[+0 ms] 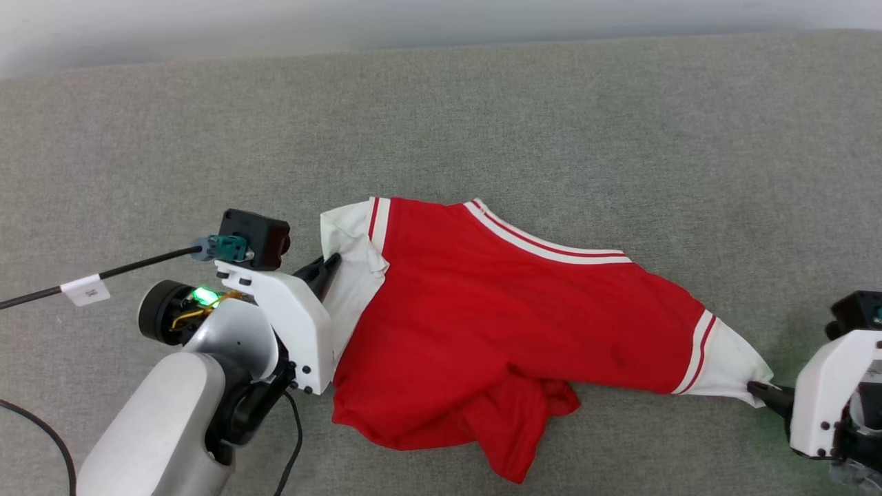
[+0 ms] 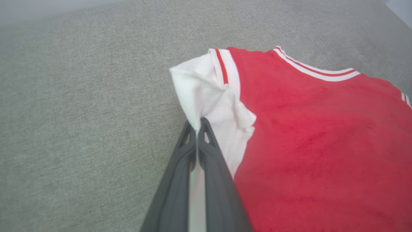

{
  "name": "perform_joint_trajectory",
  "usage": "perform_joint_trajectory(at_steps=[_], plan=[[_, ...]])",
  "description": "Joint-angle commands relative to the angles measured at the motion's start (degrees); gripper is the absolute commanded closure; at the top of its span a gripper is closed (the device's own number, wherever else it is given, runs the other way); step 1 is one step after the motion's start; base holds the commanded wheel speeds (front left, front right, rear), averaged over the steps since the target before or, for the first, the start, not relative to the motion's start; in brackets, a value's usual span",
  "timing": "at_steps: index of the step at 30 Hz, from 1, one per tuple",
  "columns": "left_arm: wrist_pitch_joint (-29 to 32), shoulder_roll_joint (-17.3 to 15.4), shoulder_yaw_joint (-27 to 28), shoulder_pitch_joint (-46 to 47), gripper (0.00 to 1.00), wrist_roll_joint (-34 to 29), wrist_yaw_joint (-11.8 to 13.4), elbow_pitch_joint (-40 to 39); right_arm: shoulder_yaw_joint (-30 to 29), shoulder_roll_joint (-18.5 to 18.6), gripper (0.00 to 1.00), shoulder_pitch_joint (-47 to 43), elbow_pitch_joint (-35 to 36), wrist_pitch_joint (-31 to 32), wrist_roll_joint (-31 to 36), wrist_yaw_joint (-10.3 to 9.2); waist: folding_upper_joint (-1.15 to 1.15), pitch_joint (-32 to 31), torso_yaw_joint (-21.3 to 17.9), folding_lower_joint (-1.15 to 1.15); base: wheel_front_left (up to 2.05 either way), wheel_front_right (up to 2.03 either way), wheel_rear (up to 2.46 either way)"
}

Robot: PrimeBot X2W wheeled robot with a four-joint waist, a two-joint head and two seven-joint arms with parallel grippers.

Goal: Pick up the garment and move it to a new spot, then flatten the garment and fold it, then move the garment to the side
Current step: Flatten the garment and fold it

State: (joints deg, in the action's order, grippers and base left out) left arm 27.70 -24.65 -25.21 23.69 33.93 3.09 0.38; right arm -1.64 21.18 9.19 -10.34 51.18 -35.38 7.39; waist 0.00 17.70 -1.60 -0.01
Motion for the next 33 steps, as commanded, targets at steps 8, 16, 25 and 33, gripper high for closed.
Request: perform_joint_trajectory(at_steps=[8,16,25,33], plan=[[-3.65,-1.17,2.17,0.55,1.0,-1.47,1.36,0.17,2.15,2.61,1.0,4.7,2.89,-6.18,3.33,0.09,0.0,-4.58,-1.49,0.01,0.0,0.0,0.0],[-6.98,-1.11,4.65,7.09,1.0,-2.05,1.25,4.38,0.95,3.81,1.0,14.44,2.89,-10.29,8.2,0.09,0.0,-9.78,-2.15,0.01,0.0,0.0,0.0],[-11.16,1.29,5.88,22.7,1.0,-2.66,-1.33,15.35,2.63,4.27,1.0,30.69,-3.15,-14.28,9.93,0.08,0.0,-8.75,-2.1,0.01,0.0,0.0,0.0],[-17.15,1.67,7.53,40.08,1.0,-5.37,-2.14,24.17,4.92,5.03,1.0,49.7,-8.32,-21.9,12.19,0.07,0.0,-0.38,-2.68,0.01,0.0,0.0,0.0]])
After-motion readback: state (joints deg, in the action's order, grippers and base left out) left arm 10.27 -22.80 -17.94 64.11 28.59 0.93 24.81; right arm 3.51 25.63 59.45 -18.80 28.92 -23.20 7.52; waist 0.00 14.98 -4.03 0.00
